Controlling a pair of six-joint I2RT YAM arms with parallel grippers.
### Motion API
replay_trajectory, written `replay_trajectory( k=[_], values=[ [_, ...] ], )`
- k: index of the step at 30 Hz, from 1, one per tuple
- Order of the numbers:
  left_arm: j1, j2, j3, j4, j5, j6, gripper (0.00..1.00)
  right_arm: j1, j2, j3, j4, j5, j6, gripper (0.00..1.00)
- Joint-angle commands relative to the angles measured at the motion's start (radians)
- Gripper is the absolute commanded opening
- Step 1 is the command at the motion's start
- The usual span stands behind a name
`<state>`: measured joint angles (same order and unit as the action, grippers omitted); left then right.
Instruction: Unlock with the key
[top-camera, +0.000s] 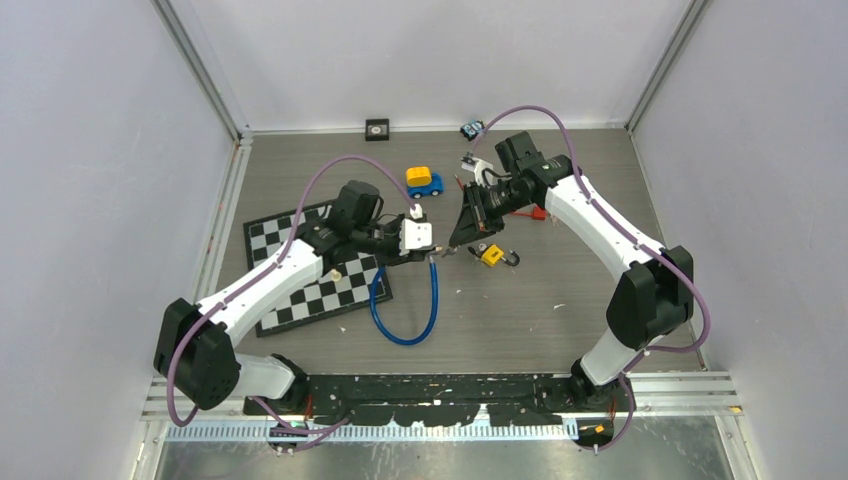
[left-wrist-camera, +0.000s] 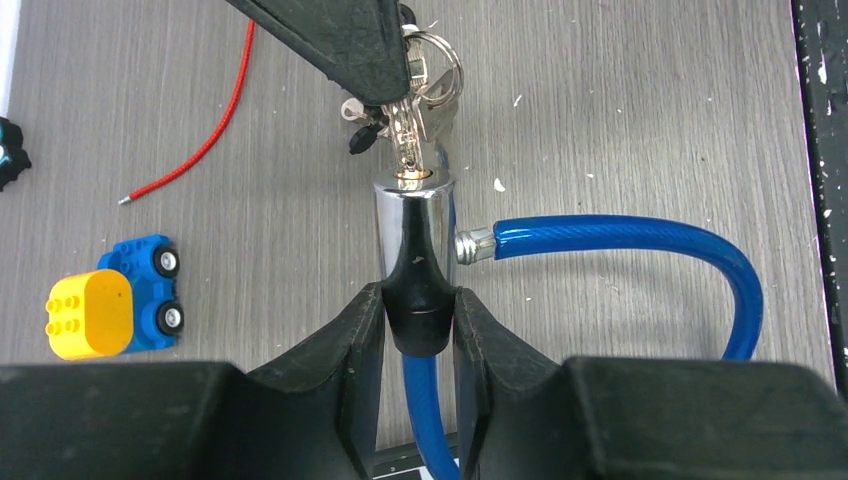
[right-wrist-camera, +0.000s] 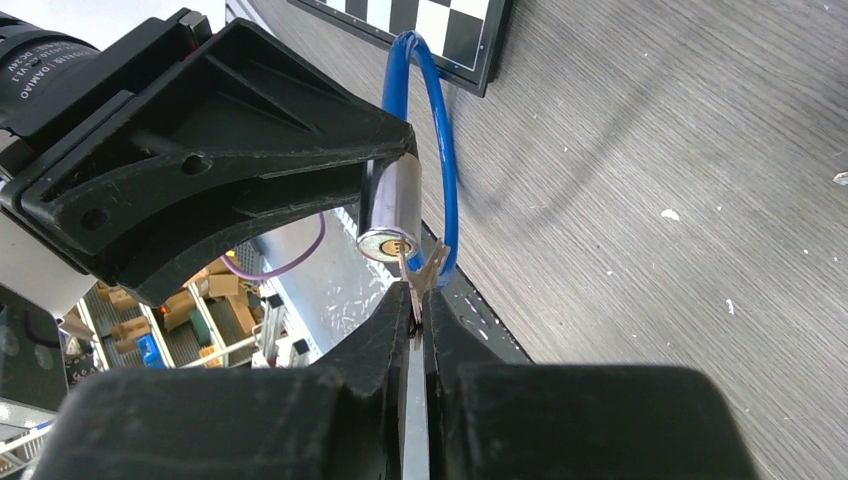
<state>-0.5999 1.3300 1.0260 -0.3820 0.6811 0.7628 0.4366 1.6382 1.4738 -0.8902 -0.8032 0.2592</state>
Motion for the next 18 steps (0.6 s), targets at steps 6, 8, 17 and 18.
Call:
replay_trajectory(
  k=[6, 8, 17, 18],
  values=[
    [-0.003, -0.033, -0.003, 0.121, -0.017, -0.048, 0.0, 0.007, -0.01, 0.0, 0.022, 0.004, -0.002, 0.0],
    [-0.003, -0.034, -0.003, 0.121, -0.015, -0.044, 0.0, 0.007, -0.001, 0.002, 0.024, 0.005, 0.003, 0.0],
    [-0.013, -0.023, -0.005, 0.107, -0.007, -0.02, 0.0, 0.008, 0.033, 0.038, 0.02, 0.008, 0.013, 0.0],
    [-0.016, -0.02, -0.005, 0.105, -0.01, -0.017, 0.0, 0.008, 0.038, 0.05, 0.012, 0.014, 0.007, 0.0]
  ],
)
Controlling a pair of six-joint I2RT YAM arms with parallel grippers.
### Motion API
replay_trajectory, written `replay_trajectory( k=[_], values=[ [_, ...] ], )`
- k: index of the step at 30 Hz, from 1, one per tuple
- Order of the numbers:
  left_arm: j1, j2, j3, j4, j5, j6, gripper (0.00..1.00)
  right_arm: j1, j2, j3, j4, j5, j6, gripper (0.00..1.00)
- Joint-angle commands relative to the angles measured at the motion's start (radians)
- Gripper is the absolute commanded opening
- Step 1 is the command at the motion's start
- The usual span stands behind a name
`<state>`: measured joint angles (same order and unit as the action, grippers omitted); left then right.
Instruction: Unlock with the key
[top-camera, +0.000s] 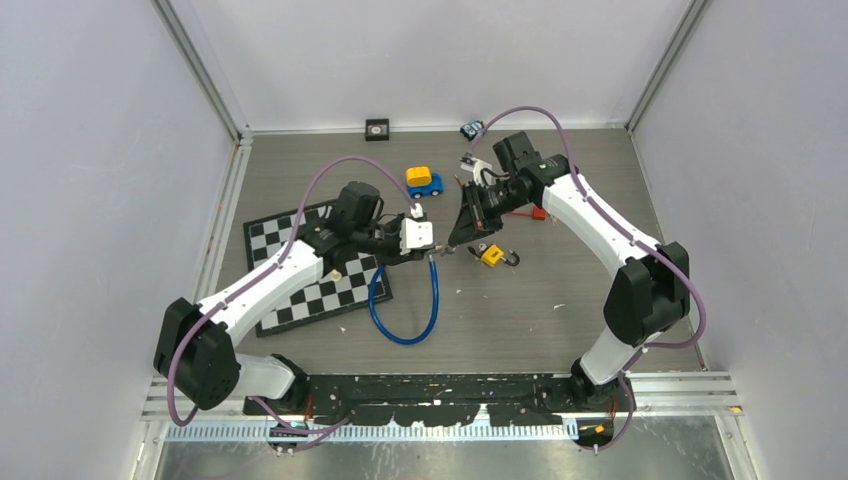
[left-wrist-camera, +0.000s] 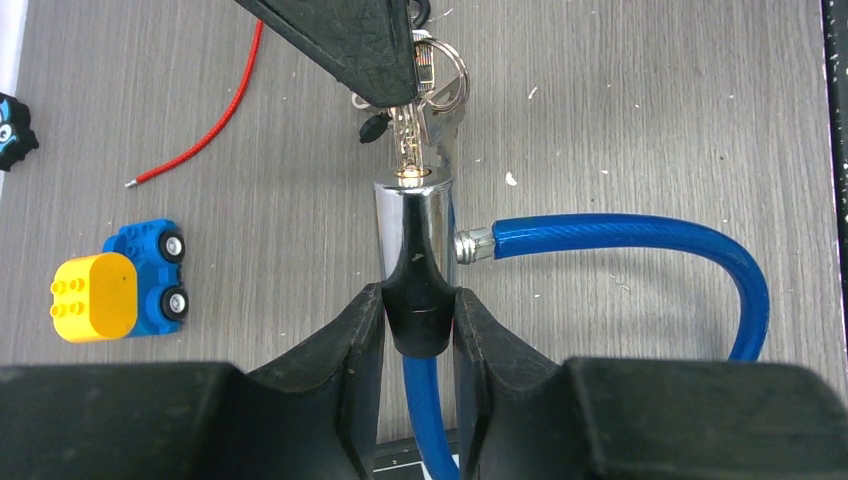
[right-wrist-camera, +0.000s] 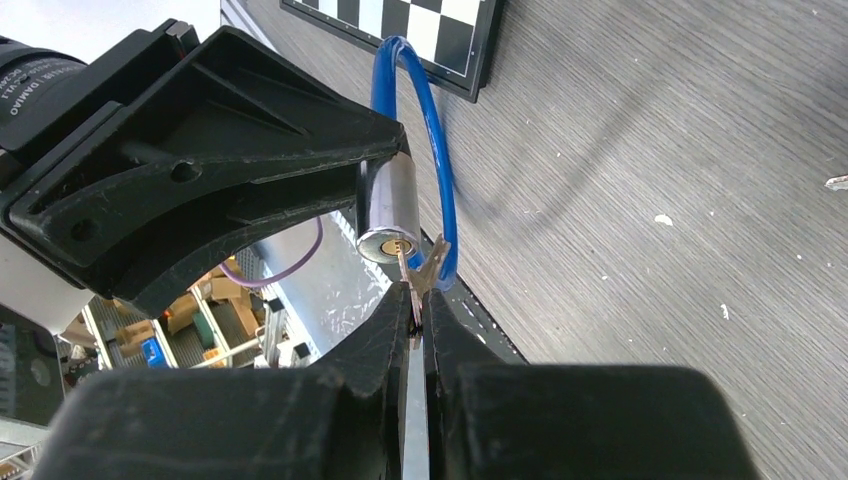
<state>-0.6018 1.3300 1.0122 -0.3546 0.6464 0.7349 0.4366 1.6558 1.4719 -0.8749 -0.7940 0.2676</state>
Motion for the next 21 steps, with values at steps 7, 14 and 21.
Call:
replay_trajectory(
  k=[7, 14, 21],
  values=[
    [-0.02, -0.004, 0.009, 0.076, 0.016, 0.005, 0.0, 0.035, 0.027, 0.102, -0.034, 0.036, -0.033, 0.0],
    [-0.025, 0.014, 0.017, 0.089, -0.015, -0.02, 0.0, 0.051, 0.031, 0.121, -0.042, 0.045, -0.044, 0.0],
    [-0.043, 0.041, 0.031, 0.089, -0.051, -0.038, 0.0, 0.063, 0.043, 0.14, -0.041, 0.057, -0.041, 0.0]
  ],
)
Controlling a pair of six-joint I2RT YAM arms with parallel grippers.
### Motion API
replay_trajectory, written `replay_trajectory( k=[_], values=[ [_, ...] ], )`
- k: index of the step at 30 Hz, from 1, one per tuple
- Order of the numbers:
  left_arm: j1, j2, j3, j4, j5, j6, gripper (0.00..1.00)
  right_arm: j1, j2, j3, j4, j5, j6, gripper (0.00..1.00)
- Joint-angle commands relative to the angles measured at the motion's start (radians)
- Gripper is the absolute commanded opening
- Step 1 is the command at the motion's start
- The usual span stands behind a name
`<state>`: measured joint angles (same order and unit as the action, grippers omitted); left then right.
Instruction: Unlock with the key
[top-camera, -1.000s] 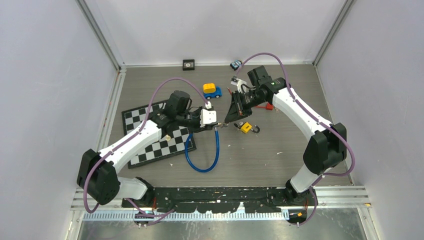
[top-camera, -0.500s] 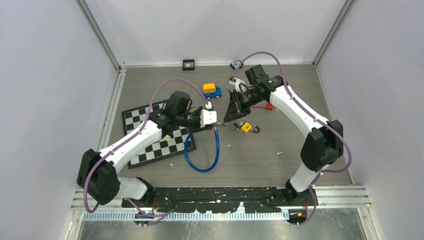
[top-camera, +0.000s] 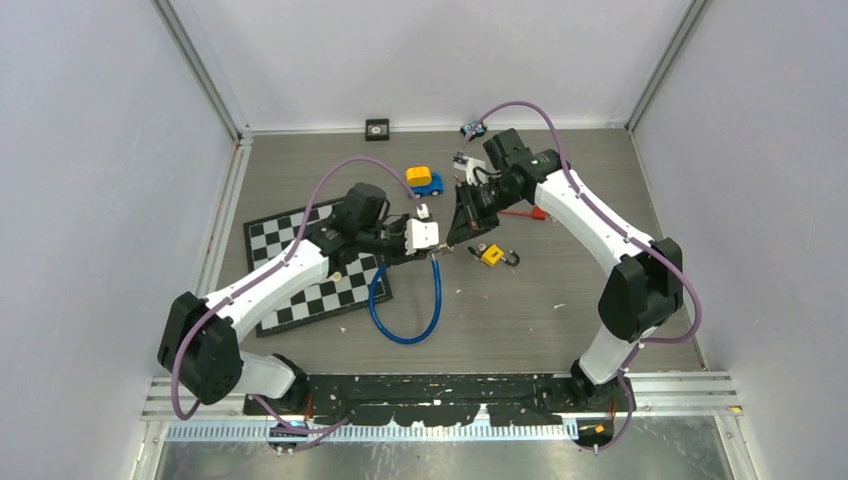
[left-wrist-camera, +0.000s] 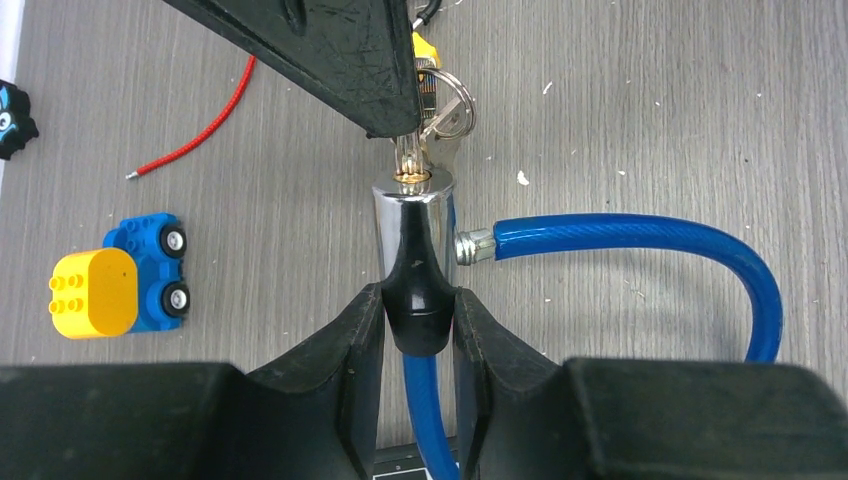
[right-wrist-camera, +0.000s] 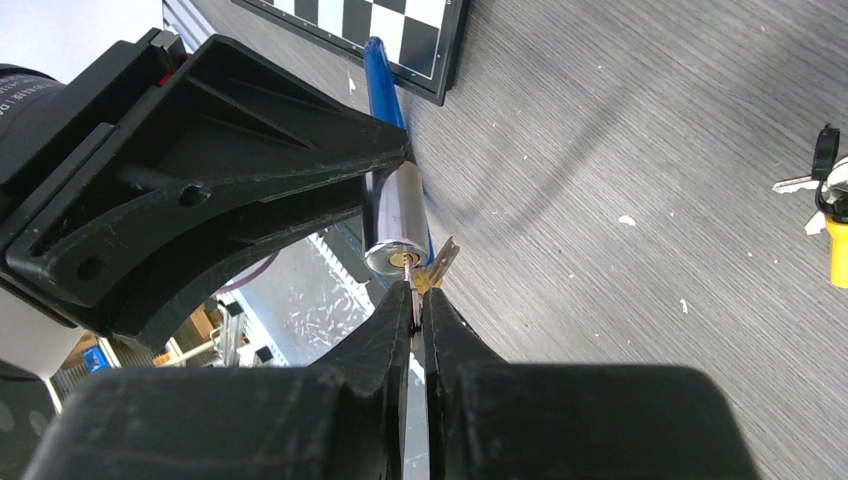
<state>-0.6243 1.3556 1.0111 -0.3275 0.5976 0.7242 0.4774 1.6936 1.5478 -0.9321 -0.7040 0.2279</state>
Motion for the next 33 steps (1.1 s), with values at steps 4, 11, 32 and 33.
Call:
replay_trajectory(
  k=[4, 11, 32, 33],
  values=[
    [-0.022, 0.029, 0.031, 0.102, -0.022, -0.081, 0.0, 0.03, 0.021, 0.065, 0.028, -0.04, 0.005, 0.0],
    [-0.021, 0.041, 0.013, 0.174, -0.012, -0.183, 0.0, 0.033, 0.026, 0.009, 0.132, -0.09, 0.055, 0.0],
    [-0.021, 0.026, -0.011, 0.238, -0.089, -0.244, 0.0, 0.028, 0.063, -0.087, 0.248, -0.077, 0.204, 0.0],
    [-0.021, 0.026, -0.012, 0.24, -0.094, -0.244, 0.0, 0.025, 0.068, -0.095, 0.266, -0.098, 0.22, 0.0]
  ],
)
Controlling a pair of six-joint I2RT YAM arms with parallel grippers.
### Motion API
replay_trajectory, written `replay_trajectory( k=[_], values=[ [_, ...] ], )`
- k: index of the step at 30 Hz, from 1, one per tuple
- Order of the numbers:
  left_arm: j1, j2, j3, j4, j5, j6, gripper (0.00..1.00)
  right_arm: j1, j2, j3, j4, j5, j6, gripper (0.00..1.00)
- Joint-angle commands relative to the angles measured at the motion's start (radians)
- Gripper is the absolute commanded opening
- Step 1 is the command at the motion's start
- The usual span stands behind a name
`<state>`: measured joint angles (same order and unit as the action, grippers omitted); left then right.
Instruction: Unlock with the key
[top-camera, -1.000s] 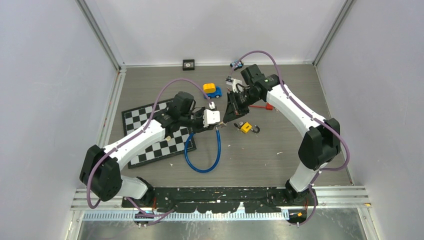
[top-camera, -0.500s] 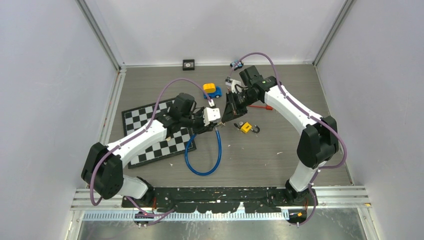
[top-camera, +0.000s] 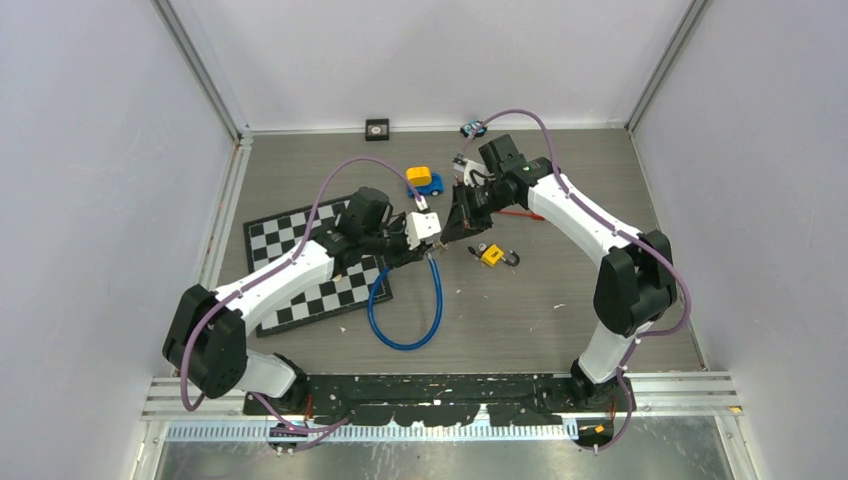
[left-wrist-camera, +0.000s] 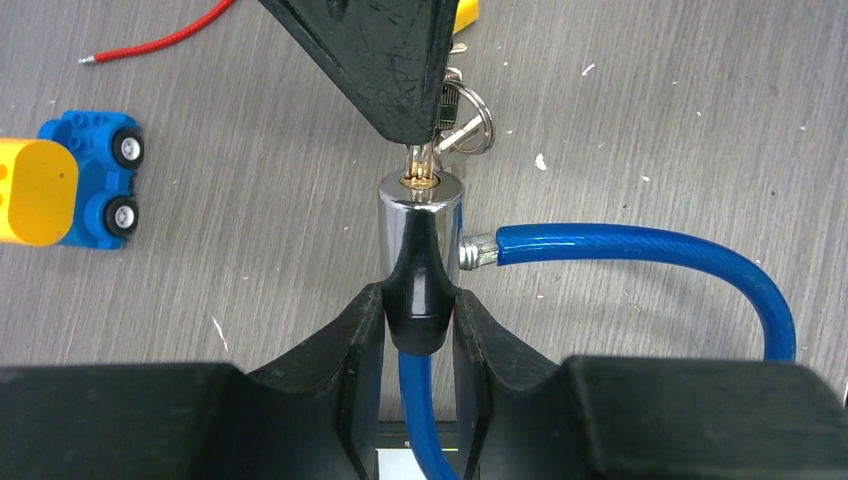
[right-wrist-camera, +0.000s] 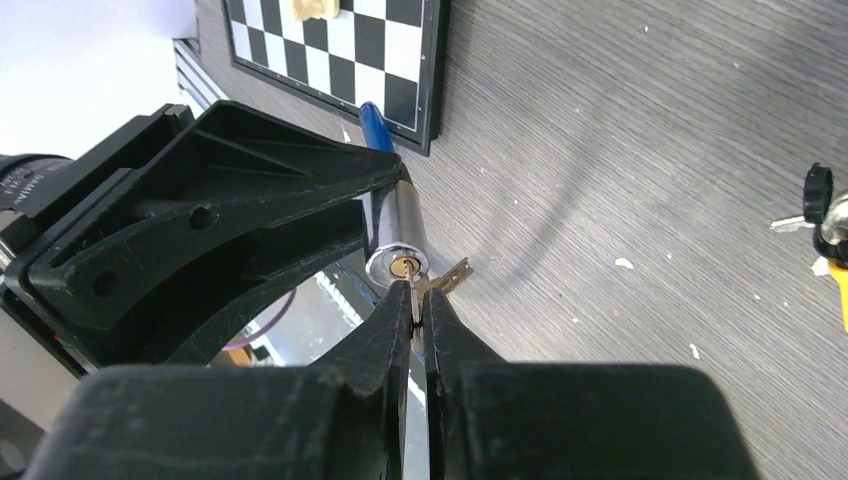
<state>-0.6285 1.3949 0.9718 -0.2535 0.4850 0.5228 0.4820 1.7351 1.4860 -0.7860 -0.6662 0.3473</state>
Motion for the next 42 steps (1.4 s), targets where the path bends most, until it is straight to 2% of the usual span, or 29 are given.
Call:
replay_trajectory(
  k=[1, 5, 11, 18, 25, 28, 30, 33, 40, 42],
  values=[
    [-0.017, -0.013, 0.025, 0.166, 0.018, -0.041, 0.0, 0.018, 0.029, -0.039, 0.134, -0.147, 0.114, 0.0],
    [-0.018, -0.013, 0.016, 0.166, 0.003, -0.011, 0.0, 0.013, 0.037, -0.054, 0.167, -0.181, 0.149, 0.0],
    [-0.023, -0.005, 0.023, 0.166, -0.03, -0.013, 0.0, 0.013, 0.043, -0.057, 0.159, -0.153, 0.143, 0.02],
    [-0.023, 0.019, 0.039, 0.175, 0.028, -0.076, 0.0, 0.023, 0.033, -0.063, 0.159, -0.143, 0.071, 0.01],
    [-0.025, 0.039, 0.055, 0.163, -0.03, -0.048, 0.0, 0.032, 0.028, -0.058, 0.148, -0.128, 0.067, 0.11],
    [-0.022, 0.044, 0.071, 0.152, 0.033, -0.078, 0.0, 0.038, 0.033, -0.044, 0.13, -0.113, 0.041, 0.13],
    [-0.02, 0.052, 0.074, 0.153, 0.09, -0.098, 0.0, 0.045, 0.035, -0.036, 0.117, -0.1, 0.02, 0.12],
    [-0.019, 0.066, 0.069, 0.156, 0.102, -0.106, 0.0, 0.05, 0.028, -0.037, 0.107, -0.07, 0.0, 0.09],
    [-0.043, 0.066, 0.065, 0.156, -0.096, -0.019, 0.0, 0.045, 0.032, -0.029, 0.113, -0.091, 0.059, 0.02],
    [-0.044, 0.065, 0.067, 0.155, -0.086, -0.028, 0.0, 0.041, 0.043, -0.03, 0.132, -0.13, 0.08, 0.0]
  ],
)
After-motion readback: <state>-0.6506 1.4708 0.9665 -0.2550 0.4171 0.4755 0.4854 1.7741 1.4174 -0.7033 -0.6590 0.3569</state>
